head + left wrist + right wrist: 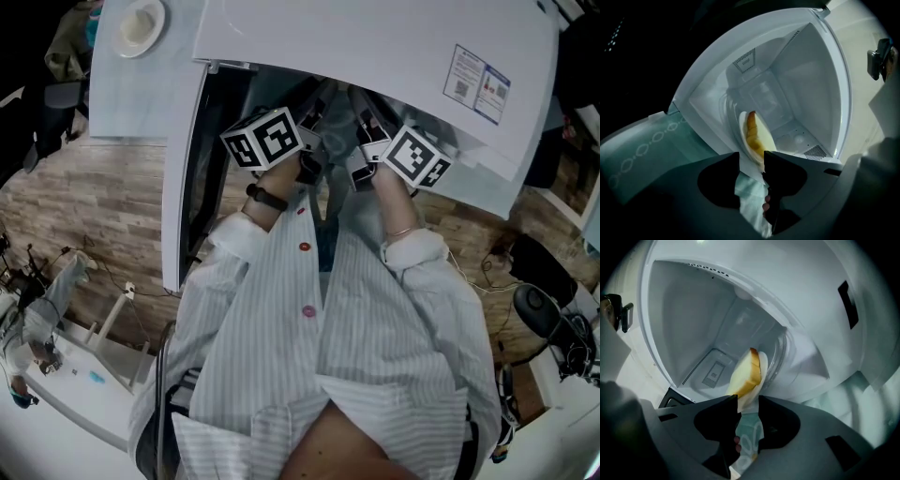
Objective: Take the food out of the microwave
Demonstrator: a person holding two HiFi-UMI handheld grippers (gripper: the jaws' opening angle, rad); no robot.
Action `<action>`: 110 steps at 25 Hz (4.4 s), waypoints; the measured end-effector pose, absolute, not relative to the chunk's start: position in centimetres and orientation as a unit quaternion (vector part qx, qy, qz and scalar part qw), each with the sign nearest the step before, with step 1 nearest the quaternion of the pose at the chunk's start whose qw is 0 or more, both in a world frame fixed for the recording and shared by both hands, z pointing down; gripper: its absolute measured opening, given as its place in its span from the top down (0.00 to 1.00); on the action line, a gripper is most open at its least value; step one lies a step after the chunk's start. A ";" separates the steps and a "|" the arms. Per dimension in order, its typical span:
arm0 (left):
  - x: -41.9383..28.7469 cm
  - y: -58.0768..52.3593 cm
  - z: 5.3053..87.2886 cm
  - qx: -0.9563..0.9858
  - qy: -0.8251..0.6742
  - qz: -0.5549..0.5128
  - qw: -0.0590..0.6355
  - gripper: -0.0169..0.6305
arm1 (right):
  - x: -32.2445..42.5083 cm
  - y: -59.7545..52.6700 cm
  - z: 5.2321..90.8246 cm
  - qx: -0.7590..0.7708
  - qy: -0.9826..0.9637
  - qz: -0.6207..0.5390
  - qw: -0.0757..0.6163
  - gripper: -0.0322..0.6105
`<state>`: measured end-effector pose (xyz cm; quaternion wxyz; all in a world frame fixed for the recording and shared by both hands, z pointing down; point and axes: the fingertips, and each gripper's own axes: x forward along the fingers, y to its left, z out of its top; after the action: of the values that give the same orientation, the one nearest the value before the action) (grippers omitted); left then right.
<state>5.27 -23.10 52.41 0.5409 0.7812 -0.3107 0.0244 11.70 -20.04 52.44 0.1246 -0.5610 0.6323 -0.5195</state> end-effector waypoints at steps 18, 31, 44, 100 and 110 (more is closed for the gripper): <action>5.1 -23.0 52.6 0.758 -0.320 0.010 0.569 0.86 | 11.2 -19.7 53.0 -0.554 0.604 -0.549 0.166 0.84; 4.8 -22.1 52.2 0.759 -0.325 0.006 0.564 0.87 | 11.0 -18.8 52.5 -0.549 0.605 -0.551 0.170 0.84; 3.8 -17.6 52.3 0.751 -0.354 -0.002 0.558 0.88 | 10.1 -14.6 52.8 -0.531 0.619 -0.560 0.145 0.85; 2.2 2.5 38.2 0.767 -0.388 -0.109 0.499 0.89 | 8.8 3.6 38.2 -0.401 0.748 -0.497 0.180 0.85; 1.9 2.2 37.2 0.766 -0.382 -0.127 0.501 0.89 | 8.5 3.3 37.3 -0.397 0.752 -0.492 0.187 0.85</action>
<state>1.86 2.24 37.16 0.5008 0.7663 -0.3819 -0.1270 8.49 3.34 37.28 0.1868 -0.3966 0.7520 -0.4922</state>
